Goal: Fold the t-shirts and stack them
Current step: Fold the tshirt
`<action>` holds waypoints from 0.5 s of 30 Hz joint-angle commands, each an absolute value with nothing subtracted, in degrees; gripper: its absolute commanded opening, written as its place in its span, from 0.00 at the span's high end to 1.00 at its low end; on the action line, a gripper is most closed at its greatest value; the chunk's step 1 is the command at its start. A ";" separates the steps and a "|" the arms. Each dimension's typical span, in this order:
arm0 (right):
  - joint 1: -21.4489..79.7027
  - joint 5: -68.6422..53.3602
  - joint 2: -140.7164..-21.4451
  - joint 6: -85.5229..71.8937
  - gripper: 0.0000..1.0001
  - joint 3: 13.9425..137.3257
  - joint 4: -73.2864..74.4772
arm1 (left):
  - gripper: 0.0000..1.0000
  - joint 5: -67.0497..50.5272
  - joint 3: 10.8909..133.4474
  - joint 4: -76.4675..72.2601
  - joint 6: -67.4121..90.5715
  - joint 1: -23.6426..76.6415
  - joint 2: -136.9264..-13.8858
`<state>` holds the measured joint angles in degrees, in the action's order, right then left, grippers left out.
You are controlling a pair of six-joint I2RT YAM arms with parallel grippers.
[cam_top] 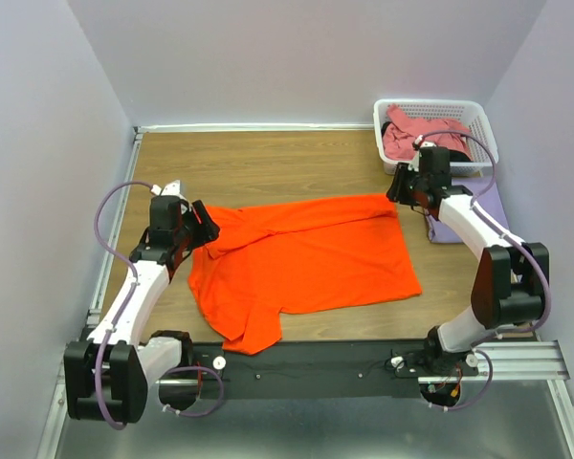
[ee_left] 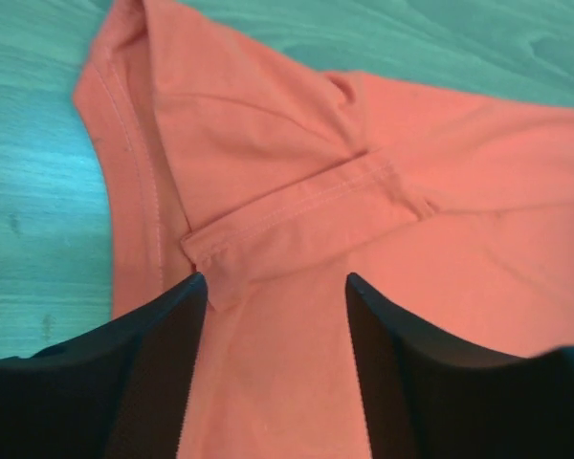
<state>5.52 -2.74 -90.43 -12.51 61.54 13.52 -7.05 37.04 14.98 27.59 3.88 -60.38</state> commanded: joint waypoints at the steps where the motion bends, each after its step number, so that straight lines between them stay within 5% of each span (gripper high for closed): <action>1: 5.45 -8.43 -89.21 -13.71 0.51 62.75 14.85 | 0.29 -1.15 39.28 13.80 29.18 4.04 -60.37; 10: 5.45 -8.96 -96.94 -17.14 0.51 68.37 12.66 | 0.23 5.97 46.57 6.07 29.88 2.55 -79.42; 15: 4.57 -10.54 -102.29 -18.81 0.53 70.40 11.34 | 0.34 7.21 51.31 3.60 29.09 1.58 -89.19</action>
<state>5.41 -8.32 -98.83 -16.75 67.94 12.75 3.88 48.10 6.76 29.21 2.61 -84.93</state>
